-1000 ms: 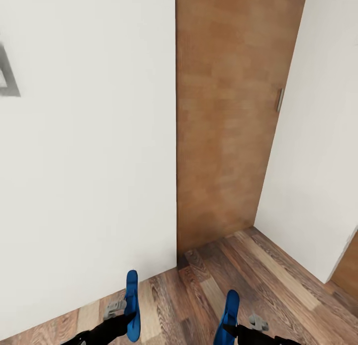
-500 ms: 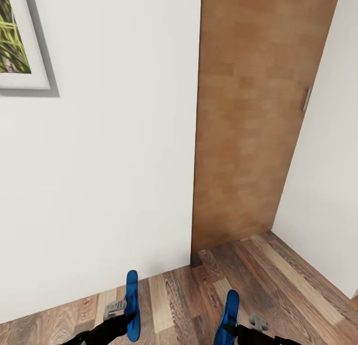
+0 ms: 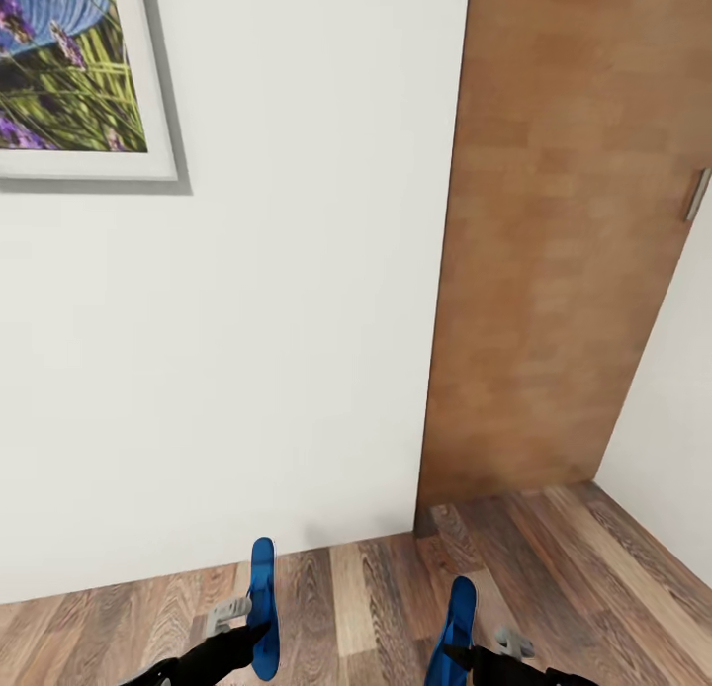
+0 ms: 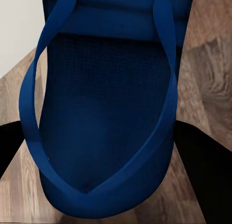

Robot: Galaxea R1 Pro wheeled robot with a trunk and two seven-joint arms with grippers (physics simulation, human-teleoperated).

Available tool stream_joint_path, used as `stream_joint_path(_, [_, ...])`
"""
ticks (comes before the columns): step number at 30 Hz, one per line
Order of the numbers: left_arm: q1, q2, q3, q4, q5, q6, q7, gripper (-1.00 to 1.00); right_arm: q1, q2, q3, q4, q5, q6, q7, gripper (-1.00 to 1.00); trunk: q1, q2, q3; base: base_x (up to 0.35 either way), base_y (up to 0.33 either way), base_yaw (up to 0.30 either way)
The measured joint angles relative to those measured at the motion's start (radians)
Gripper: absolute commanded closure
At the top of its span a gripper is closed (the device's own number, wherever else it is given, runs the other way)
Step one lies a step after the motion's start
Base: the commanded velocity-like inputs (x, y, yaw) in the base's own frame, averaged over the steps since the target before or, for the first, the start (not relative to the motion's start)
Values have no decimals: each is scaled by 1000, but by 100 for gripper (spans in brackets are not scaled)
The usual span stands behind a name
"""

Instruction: In the bedroom, move the book from the bed onto either nightstand, and place the two sandals side by side next to the bed.

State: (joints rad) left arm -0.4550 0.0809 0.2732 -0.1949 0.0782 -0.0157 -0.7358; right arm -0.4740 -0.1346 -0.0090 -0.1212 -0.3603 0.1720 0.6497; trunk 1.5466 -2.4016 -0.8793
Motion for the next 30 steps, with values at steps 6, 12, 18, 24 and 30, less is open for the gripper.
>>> stream_joint_path(6, [0,0,0,0,0,0,0,100,0,0,0,0,0,0,0,100,0,0,0,0,0,292])
stream_joint_path(12, [0,0,0,0,0,0,0,100,0,0,0,0,0,0,0,100,0,0,0,0,0,292])
stream_joint_path(18, [0,0,0,0,0,0,0,100,0,0,0,0,0,0,0,100,0,0,0,0,0,292])
stream_joint_path(24, [0,0,0,0,0,0,1,100,0,0,0,0,0,0,0,100,0,0,0,0,0,292])
stream_joint_path(30, [0,0,0,0,0,0,1,100,0,0,0,0,0,0,0,100,0,0,0,0,0,292])
